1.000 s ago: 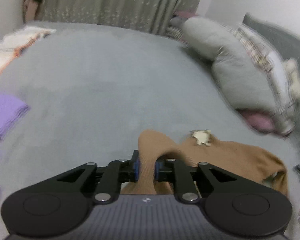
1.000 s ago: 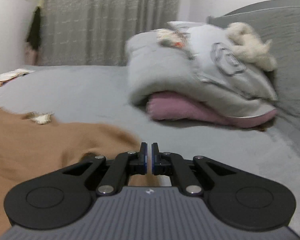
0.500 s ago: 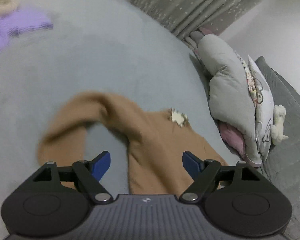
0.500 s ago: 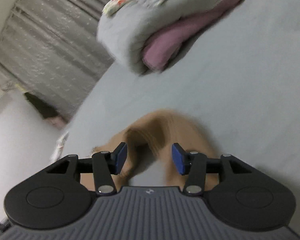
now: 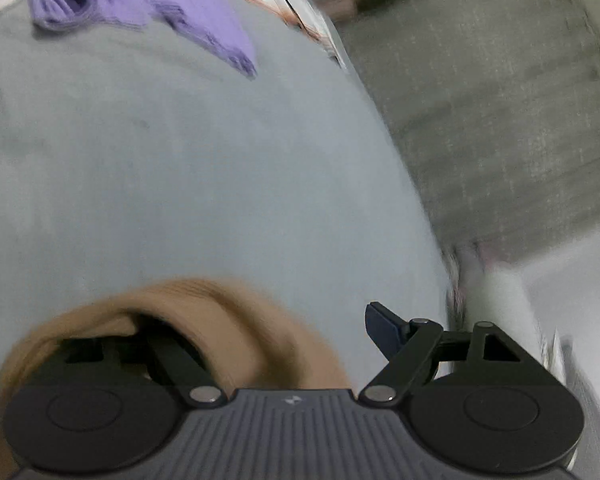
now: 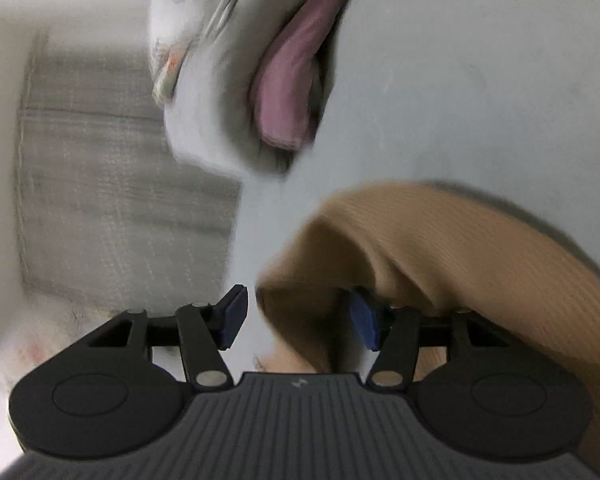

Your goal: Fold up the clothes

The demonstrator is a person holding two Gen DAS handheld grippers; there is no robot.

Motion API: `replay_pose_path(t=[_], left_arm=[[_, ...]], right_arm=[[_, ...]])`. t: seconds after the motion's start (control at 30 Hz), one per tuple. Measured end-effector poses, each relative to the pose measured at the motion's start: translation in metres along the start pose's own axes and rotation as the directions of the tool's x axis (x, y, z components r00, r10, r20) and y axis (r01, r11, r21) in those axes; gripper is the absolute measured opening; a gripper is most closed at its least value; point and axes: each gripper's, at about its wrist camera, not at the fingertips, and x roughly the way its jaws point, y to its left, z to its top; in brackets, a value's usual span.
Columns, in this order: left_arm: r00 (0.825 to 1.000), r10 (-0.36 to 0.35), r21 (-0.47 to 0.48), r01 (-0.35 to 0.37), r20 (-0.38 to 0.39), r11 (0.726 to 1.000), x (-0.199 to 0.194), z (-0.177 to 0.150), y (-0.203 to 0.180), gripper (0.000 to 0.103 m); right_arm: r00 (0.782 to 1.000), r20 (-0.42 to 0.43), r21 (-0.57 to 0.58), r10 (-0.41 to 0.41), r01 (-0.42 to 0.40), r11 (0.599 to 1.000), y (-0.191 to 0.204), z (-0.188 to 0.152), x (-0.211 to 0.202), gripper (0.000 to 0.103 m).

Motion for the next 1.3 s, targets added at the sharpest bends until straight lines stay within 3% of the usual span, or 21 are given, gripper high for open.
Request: replay_pose_path(t=[0.1, 0.13, 0.17, 0.2, 0.23, 0.33, 0.4, 0.47, 0.6, 0.67, 0.7, 0.73, 0.8, 0.9, 0.97, 1.07, 1.13, 1.17, 1.2, 1.23, 1.3], left_arm=[[1.0, -0.022, -0.003, 0.022, 0.001, 1.0, 0.001, 0.019, -0.004, 0.07], [0.999, -0.038, 0.004, 0.038, 0.008, 0.999, -0.002, 0.023, -0.008, 0.061], [0.998, -0.058, 0.013, 0.057, 0.018, 0.998, -0.005, 0.026, -0.013, 0.058], [0.997, -0.076, 0.023, 0.076, 0.027, 0.997, -0.008, 0.028, -0.018, 0.052], [0.993, -0.111, 0.05, 0.108, 0.05, 0.993, -0.017, 0.033, -0.027, 0.048], [0.973, -0.209, 0.135, 0.195, 0.095, 0.971, -0.038, 0.036, -0.053, 0.043], [0.955, -0.276, 0.207, 0.25, 0.106, 0.946, -0.051, 0.034, -0.076, 0.043], [0.945, -0.306, 0.277, 0.266, 0.111, 0.923, -0.059, 0.029, -0.096, 0.043], [0.953, -0.267, 0.305, 0.214, 0.144, 0.928, -0.063, 0.026, -0.084, 0.043], [0.968, -0.19, 0.311, 0.133, 0.162, 0.941, -0.057, 0.03, -0.057, 0.043], [0.974, -0.165, 0.299, 0.112, 0.157, 0.948, -0.056, 0.033, -0.046, 0.043], [0.977, -0.151, 0.279, 0.104, 0.153, 0.955, -0.057, 0.035, -0.034, 0.043], [0.975, -0.155, 0.241, 0.113, 0.161, 0.964, -0.057, 0.046, -0.014, 0.043], [0.964, -0.179, 0.238, 0.131, 0.194, 0.963, -0.066, 0.054, -0.007, 0.043], [0.951, -0.192, 0.278, 0.122, 0.243, 0.953, -0.074, 0.065, -0.014, 0.043], [0.904, -0.198, 0.329, 0.069, 0.378, 0.942, -0.106, 0.071, -0.027, 0.043], [0.87, -0.176, 0.326, 0.019, 0.461, 0.945, -0.126, 0.078, -0.031, 0.044], [0.86, -0.173, 0.317, 0.014, 0.481, 0.948, -0.134, 0.08, -0.031, 0.045], [0.859, -0.177, 0.315, 0.019, 0.481, 0.949, -0.143, 0.077, -0.036, 0.048], [0.87, -0.179, 0.328, 0.022, 0.459, 0.945, -0.146, 0.076, -0.041, 0.055], [0.926, -0.168, 0.398, 0.021, 0.339, 0.917, -0.138, 0.071, -0.054, 0.067]], right_arm=[[0.997, 0.014, -0.099, -0.079, 0.08, 0.992, 0.014, 0.012, 0.012, 0.046], [0.992, 0.048, -0.194, -0.118, 0.125, 0.973, 0.026, 0.012, 0.01, 0.025], [0.984, 0.088, -0.29, -0.153, 0.173, 0.941, 0.038, 0.012, 0.008, 0.018], [0.967, 0.198, -0.486, -0.163, 0.241, 0.84, 0.064, 0.009, 0.001, 0.016], [0.966, 0.21, -0.511, -0.153, 0.242, 0.825, 0.067, 0.009, -0.002, 0.015], [0.948, 0.316, -0.681, -0.044, 0.259, 0.685, 0.107, 0.001, -0.021, 0.014], [0.929, 0.366, -0.792, 0.059, 0.277, 0.544, 0.135, -0.011, -0.034, 0.014], [0.918, 0.384, -0.823, 0.1, 0.291, 0.489, 0.146, -0.013, -0.042, 0.014], [0.874, 0.473, -0.84, 0.108, 0.41, 0.356, 0.148, -0.012, -0.043, 0.018], [0.869, 0.493, -0.821, 0.042, 0.449, 0.354, 0.137, -0.001, -0.045, 0.021], [0.879, 0.473, -0.783, -0.061, 0.451, 0.429, 0.125, 0.02, -0.039, 0.021], [0.882, 0.461, -0.763, -0.099, 0.451, 0.463, 0.121, 0.026, -0.038, 0.021], [0.827, 0.539, -0.703, -0.156, 0.545, 0.457, 0.111, 0.042, -0.04, 0.021], [0.711, 0.703, -0.685, -0.006, 0.68, 0.262, 0.13, 0.035, -0.056, 0.023], [0.669, 0.741, -0.663, 0.059, 0.714, 0.226, 0.141, 0.041, -0.068, 0.023], [0.652, 0.758, -0.619, -0.002, 0.721, 0.312, 0.135, 0.065, -0.08, 0.023], [0.671, 0.737, -0.605, -0.082, 0.709, 0.364, 0.12, 0.085, -0.082, 0.027], [0.704, 0.694, -0.612, -0.15, 0.687, 0.391, 0.111, 0.096, -0.077, 0.035], [0.752, 0.622, -0.625, -0.219, 0.645, 0.439, 0.1, 0.107, -0.07, 0.039], [0.77, 0.589, -0.625, -0.244, 0.626, 0.467, 0.095, 0.11, -0.068, 0.046], [0.825, 0.475, -0.58, -0.307, 0.556, 0.596, 0.074, 0.125, -0.057, 0.056]])
